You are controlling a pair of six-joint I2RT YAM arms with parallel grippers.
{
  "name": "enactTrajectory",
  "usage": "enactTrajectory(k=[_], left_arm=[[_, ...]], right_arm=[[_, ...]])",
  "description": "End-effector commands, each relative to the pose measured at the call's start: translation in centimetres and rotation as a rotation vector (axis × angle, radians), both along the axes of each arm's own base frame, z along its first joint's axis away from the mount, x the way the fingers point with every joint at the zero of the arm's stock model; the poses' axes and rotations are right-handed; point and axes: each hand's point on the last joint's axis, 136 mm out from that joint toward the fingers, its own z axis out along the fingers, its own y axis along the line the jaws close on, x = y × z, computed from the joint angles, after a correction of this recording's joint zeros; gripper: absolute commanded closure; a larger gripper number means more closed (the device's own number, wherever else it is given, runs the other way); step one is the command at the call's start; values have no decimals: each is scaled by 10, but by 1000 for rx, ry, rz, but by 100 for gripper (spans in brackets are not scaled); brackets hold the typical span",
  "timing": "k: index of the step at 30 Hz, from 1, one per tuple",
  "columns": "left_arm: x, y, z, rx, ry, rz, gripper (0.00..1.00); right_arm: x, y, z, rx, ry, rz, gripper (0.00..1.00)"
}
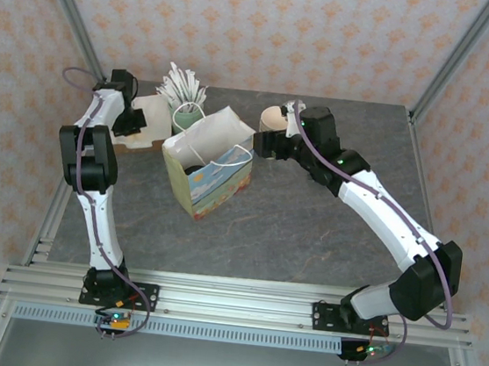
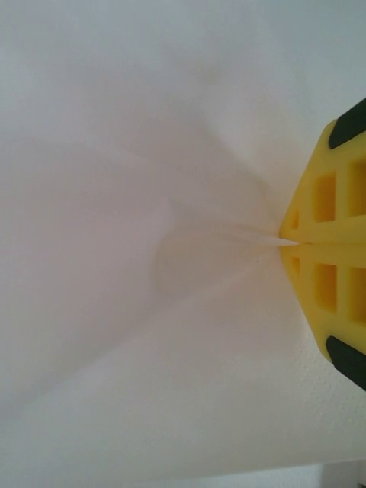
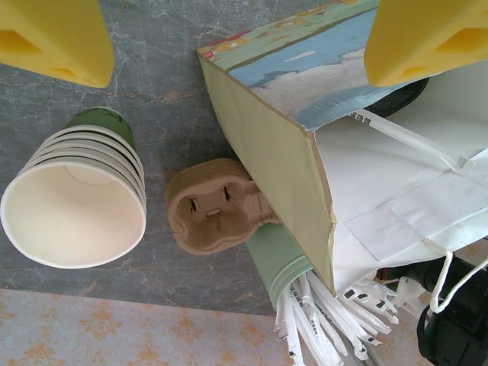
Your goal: Pack the takeout coffee
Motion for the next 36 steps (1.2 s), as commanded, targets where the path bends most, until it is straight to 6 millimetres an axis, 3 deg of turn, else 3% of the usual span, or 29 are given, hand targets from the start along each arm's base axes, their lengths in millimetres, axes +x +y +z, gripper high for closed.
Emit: enactTrajectory(k=[1,9,10,16,26,32,36], left_arm=[[-1,9,65,55,-115,22,100],[-17,19,127,142,-256,97,100],[-22,19,147,154,-299,106,100],[-40,19,202,192,-431,145,100],[-68,7,266,195,-575,135,100],[-92,-7,328,222,-706,110,100],[-119,-22,376,273,-803,81,100]], right_arm=[[4,1,16,17,-31,-7,14],[4,0,22,26,-44,-10,14],[4,0,23,28,-46,-11,14],[4,-1,29,37,-61,-21,14],[4,-5,36,48,-80,-44,14],[5,-14,47,45,-116,-78,14],[5,-16,55,54,-135,-89,14]])
